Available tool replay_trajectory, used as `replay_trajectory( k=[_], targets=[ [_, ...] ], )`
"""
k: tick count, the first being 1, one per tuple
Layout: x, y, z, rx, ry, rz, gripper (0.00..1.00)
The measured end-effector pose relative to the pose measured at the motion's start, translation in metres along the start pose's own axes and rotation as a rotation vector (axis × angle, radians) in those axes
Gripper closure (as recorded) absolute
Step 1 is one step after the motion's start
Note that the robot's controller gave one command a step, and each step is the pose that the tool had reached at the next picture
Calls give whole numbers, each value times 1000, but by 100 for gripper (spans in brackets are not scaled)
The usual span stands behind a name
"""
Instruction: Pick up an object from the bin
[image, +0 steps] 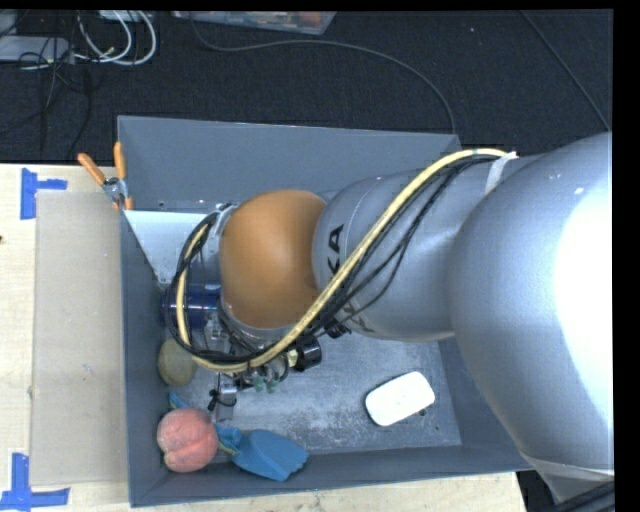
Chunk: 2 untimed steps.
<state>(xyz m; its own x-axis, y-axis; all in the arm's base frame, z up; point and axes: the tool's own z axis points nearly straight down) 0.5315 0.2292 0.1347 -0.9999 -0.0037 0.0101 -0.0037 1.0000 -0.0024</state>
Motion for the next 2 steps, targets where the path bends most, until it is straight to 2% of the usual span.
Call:
replay_trajectory(
  k=[1,2],
  targets=[
    [-2,-1,-5,-2,-7,5,0],
    [31,7,38,5,-8,-329,0]
  ],
)
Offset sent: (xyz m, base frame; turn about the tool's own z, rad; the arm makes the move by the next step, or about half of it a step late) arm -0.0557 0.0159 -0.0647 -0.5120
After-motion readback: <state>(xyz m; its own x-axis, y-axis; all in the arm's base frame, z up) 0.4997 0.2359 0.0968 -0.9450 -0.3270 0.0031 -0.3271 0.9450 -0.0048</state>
